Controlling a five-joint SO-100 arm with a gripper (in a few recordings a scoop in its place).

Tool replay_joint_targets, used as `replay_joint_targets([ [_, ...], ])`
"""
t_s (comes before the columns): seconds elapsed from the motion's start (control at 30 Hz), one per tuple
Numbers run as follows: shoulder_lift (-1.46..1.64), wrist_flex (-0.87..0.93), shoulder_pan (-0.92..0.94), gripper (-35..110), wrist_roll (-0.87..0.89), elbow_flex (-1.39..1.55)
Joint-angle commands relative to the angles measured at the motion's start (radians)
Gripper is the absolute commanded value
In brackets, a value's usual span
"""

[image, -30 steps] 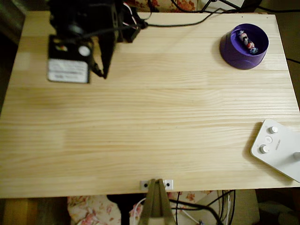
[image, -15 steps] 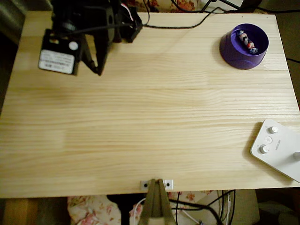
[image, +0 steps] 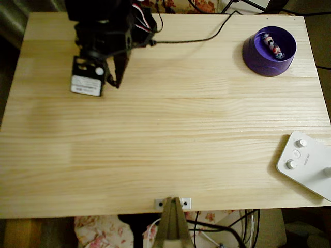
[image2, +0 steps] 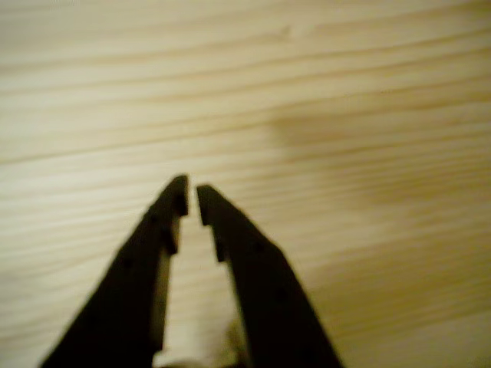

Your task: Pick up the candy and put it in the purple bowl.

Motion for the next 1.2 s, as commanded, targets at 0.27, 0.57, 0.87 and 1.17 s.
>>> replay_joint_targets([
  [0.27,0.026,-0.043,0.000,0,-0.002,0.049],
  [0.57,0.026,-0.043,0.003,0,0.003,0.049],
  [0.87,0.026,-0.043,0.003,0,0.003,0.049],
  [1.17,0.026,-0.043,0.003,0,0.003,0.049],
])
